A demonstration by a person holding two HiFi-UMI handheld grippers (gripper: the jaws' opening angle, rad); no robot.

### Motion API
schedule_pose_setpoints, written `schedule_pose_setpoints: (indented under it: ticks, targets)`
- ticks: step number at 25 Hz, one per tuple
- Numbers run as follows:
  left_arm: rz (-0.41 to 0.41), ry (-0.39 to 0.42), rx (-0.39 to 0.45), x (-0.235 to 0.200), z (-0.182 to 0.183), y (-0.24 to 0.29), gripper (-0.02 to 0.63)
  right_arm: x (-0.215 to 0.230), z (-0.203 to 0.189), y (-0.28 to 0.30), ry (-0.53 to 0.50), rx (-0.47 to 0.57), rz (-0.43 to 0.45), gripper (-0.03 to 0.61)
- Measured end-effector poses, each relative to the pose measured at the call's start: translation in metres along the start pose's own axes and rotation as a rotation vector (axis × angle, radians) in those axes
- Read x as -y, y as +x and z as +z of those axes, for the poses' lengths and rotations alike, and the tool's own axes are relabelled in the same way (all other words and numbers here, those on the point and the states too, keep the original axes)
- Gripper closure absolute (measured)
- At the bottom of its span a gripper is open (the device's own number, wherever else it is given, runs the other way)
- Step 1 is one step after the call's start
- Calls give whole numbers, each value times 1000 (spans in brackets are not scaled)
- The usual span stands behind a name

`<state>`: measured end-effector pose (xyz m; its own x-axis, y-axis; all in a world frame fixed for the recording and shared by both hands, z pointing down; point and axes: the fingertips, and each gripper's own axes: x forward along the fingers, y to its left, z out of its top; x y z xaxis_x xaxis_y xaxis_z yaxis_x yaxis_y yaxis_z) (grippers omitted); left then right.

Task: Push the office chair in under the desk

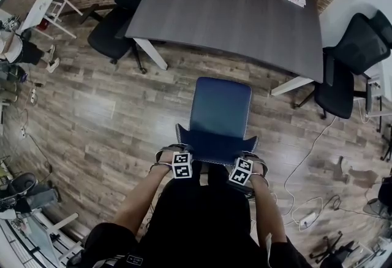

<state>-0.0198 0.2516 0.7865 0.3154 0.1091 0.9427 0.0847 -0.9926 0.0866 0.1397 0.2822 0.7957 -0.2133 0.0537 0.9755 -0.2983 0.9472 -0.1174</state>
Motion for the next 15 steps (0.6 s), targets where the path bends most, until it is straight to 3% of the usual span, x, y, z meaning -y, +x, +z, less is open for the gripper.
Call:
schedule_pose_setpoints:
  ticks: [15]
  targets:
    - [40, -40, -8, -29, -24, -9, 530, 25, 33, 4, -60, 13, 12, 436]
